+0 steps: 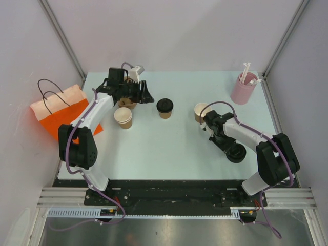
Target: Pack the takeout coffee
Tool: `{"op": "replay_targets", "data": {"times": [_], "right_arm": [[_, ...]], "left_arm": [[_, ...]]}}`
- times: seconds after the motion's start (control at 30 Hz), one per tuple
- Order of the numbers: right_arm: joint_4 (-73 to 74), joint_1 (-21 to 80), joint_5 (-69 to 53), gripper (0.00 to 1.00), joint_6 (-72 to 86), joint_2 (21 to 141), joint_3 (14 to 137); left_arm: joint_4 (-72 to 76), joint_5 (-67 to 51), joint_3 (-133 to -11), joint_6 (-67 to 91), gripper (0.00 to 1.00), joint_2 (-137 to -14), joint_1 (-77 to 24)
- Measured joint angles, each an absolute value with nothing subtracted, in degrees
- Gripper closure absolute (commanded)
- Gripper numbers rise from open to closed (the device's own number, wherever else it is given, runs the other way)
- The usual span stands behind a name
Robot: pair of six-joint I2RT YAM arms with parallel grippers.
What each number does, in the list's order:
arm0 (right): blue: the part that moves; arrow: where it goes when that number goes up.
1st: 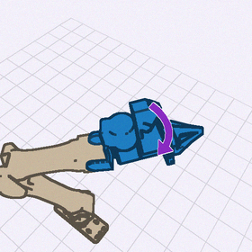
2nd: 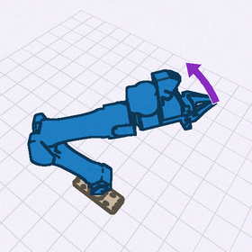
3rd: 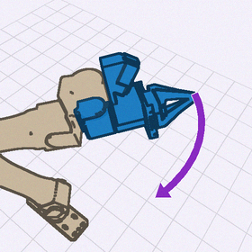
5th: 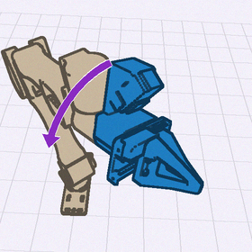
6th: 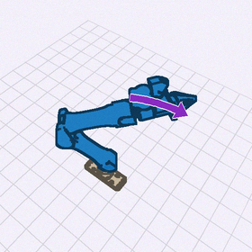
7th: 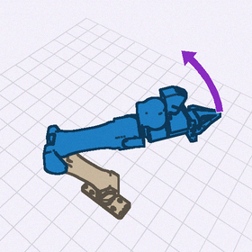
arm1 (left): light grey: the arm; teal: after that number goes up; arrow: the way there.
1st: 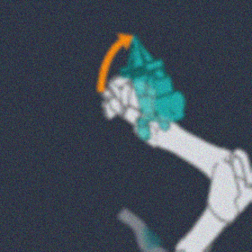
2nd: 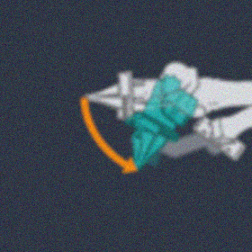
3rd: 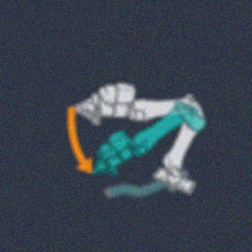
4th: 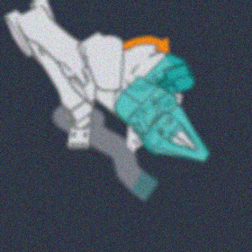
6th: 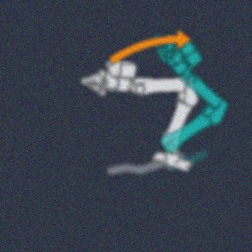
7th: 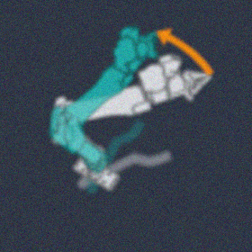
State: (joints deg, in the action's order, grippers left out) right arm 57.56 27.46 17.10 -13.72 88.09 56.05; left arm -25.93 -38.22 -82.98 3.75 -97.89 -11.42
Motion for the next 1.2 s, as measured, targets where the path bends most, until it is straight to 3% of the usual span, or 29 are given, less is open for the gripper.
{"op": "replay_targets", "data": {"times": [0.3,0.97,1.2], "right_arm": [[57.6,27.1,17.8,0.76,-13.7,88.1,55.2],[59.0,28.8,20.0,0.71,-13.3,84.1,52.1],[57.7,28.6,19.9,0.76,-13.4,84.5,51.5]], "left_arm": [[-26.3,-38.6,-83.0,4.1,0.45,-97.9,-11.4],[-26.8,-40.8,-83.8,4.6,0.46,-99.0,-11.4],[-27.0,-40.9,-83.8,4.6,0.46,-99.0,-11.4]]}}
